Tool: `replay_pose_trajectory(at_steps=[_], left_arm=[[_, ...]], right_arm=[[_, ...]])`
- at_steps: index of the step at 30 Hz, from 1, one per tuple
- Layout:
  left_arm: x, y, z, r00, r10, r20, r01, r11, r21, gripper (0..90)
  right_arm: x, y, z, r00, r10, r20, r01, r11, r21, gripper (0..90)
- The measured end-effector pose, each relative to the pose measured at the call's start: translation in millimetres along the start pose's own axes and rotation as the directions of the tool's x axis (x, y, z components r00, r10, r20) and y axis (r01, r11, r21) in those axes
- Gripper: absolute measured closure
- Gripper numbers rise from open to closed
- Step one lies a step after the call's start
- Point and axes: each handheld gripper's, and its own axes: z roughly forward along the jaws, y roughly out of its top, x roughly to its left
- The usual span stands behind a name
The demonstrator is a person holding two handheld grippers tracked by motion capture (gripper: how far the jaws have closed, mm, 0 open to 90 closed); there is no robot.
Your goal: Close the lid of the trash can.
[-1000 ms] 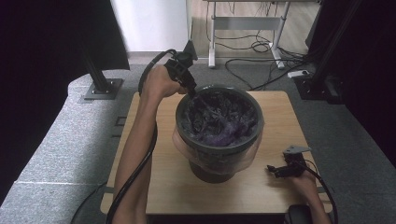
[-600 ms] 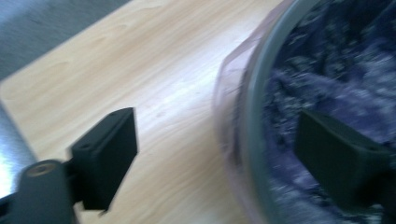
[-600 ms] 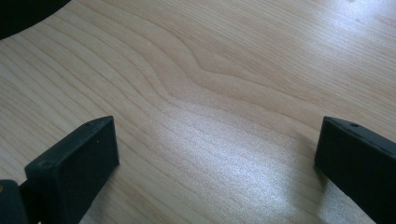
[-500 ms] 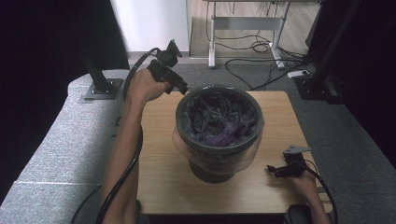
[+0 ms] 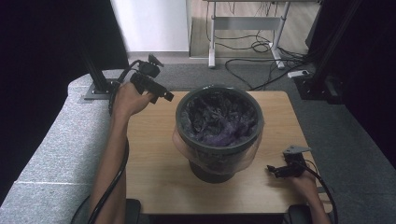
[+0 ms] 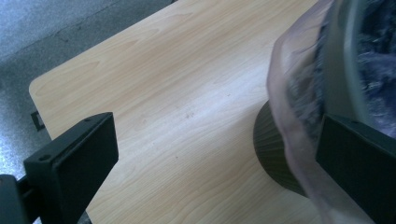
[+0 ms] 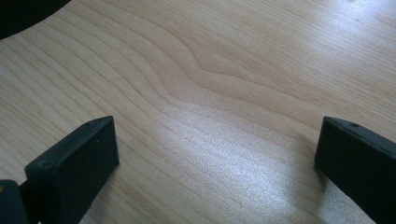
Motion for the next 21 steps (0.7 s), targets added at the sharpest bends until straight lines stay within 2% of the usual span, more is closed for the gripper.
replay_pose_trajectory(at_steps=[8, 16, 21], left_arm=[[9.9, -26.8, 17.0, 0.9997, 0.011, -0.020, -0.012, 0.9994, -0.032, 0.0], [18.1, -53.2, 34.9, 0.9996, 0.002, -0.029, -0.004, 0.9981, -0.061, 0.0], [20.8, -71.2, 46.8, 0.9998, -0.009, -0.019, 0.007, 0.9956, -0.093, 0.0]], right_arm=[[0.0, 0.0, 0.0, 1.0000, 0.000, 0.000, 0.000, 1.000, 0.000, 0.0], [0.0, 0.0, -0.1, 1.0000, 0.000, 0.000, 0.000, 1.000, 0.000, 0.0], [0.0, 0.0, 0.0, 1.0000, 0.000, 0.000, 0.000, 1.000, 0.000, 0.0]])
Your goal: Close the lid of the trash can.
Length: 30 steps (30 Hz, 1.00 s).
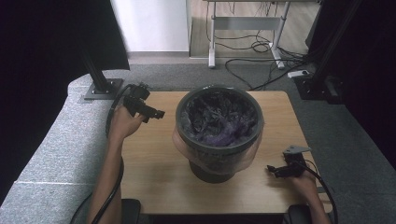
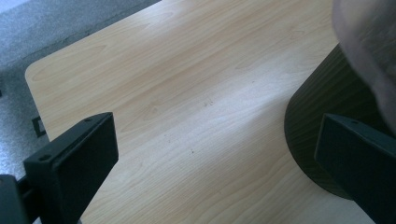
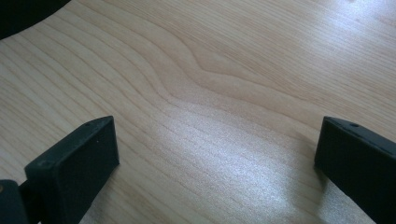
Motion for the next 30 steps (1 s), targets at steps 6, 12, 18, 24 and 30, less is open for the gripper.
replay_pose_trajectory(at_steps=[6, 12, 18, 24, 30], left_arm=[[3.5, -23.1, 12.1, 1.0000, -0.006, 0.000, 0.006, 0.9993, -0.037, 0.0], [4.5, -43.7, 26.0, 0.9997, -0.019, 0.013, 0.020, 0.9979, -0.062, 0.0], [2.7, -62.2, 41.6, 0.9996, -0.022, 0.019, 0.023, 0.9957, -0.089, 0.0], [-0.2, -79.2, 56.8, 0.9993, -0.027, 0.025, 0.029, 0.9943, -0.102, 0.0], [-2.9, -96.6, 72.8, 0.9988, -0.035, 0.034, 0.039, 0.9930, -0.112, 0.0]], right_arm=[[-0.1, -0.2, -0.2, 1.0000, -0.004, 0.000, 0.004, 1.000, 0.001, 0.0], [0.0, -0.3, -0.3, 1.0000, -0.003, 0.001, 0.003, 1.000, 0.001, 0.0], [0.2, -0.4, -0.4, 1.0000, -0.002, 0.002, 0.002, 1.000, 0.001, 0.0], [0.5, -0.4, -0.4, 1.0000, 0.001, 0.003, -0.001, 1.000, 0.000, 0.0], [0.6, -0.5, -0.4, 1.0000, 0.002, 0.003, -0.002, 1.000, 0.000, 0.0]])
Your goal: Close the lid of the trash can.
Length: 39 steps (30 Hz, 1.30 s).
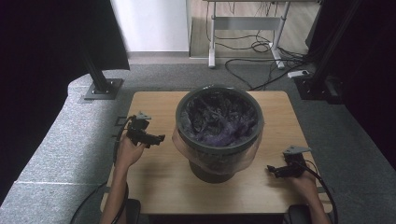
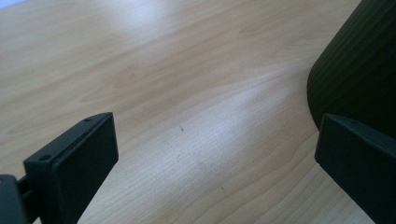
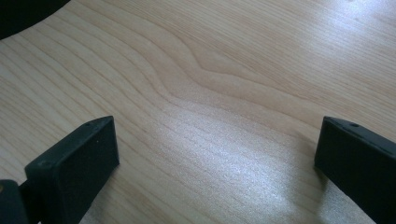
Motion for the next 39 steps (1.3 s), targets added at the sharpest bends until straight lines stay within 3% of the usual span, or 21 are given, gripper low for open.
replay_pose_trajectory(at_steps=[13, 22, 27, 30, 39], left_arm=[[-0.5, -48.7, 30.8, 0.9995, -0.017, 0.026, 0.018, 0.9998, -0.002, 0.0], [-5.4, -73.7, 42.4, 0.9999, 0.015, 0.004, -0.015, 0.9996, 0.025, 0.0], [-9.6, -85.1, 48.6, 0.9998, 0.020, -0.002, -0.020, 0.9989, 0.043, 0.0], [-11.7, -90.7, 50.3, 0.9996, 0.026, -0.014, -0.025, 0.9996, 0.015, 0.0], [-13.3, -92.7, 49.5, 0.9993, 0.010, -0.035, -0.010, 0.9999, 0.008, 0.0]], right_arm=[[0.1, 0.0, 0.0, 1.0000, 0.001, 0.000, -0.001, 1.000, -0.001, 0.0], [0.1, 0.0, 0.0, 1.0000, 0.001, 0.000, -0.001, 1.000, -0.001, 0.0], [0.1, 0.0, 0.0, 1.0000, 0.001, 0.000, -0.001, 1.000, -0.001, 0.0], [0.1, 0.0, 0.0, 1.0000, 0.001, 0.000, -0.001, 1.000, -0.001, 0.0], [0.1, -0.3, 0.0, 1.0000, 0.000, 0.001, 0.000, 1.000, -0.001, 0.0]])
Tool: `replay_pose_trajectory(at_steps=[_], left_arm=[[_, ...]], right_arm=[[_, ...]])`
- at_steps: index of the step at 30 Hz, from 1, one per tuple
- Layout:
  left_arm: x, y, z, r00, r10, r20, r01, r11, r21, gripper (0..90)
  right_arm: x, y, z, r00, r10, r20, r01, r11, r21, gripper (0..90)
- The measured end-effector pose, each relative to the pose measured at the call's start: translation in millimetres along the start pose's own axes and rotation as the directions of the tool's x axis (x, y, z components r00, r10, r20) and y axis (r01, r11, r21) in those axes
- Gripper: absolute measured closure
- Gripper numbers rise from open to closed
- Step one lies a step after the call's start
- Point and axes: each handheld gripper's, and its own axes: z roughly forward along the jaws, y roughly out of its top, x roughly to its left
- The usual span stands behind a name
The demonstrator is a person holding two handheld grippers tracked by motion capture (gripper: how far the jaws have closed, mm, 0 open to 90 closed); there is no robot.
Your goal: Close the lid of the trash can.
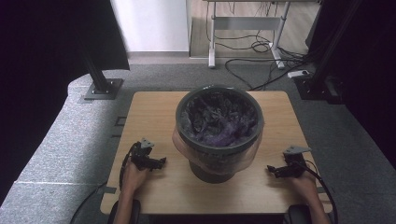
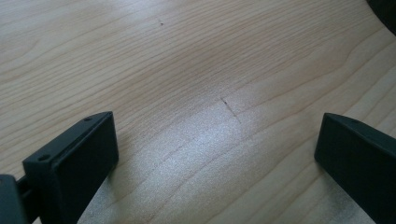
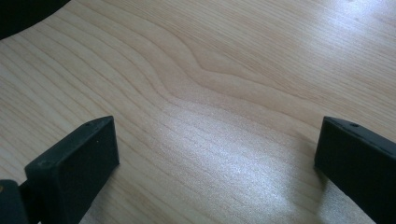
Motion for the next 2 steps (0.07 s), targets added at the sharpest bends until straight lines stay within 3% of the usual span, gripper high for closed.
replay_pose_trajectory(at_steps=[2], left_arm=[[0.0, -0.2, -0.2, 1.0000, -0.004, -0.003, 0.004, 1.0000, 0.001, 0.0]], right_arm=[[0.1, 0.0, 0.0, 1.0000, 0.002, 0.000, -0.002, 1.000, 0.000, 0.0]])
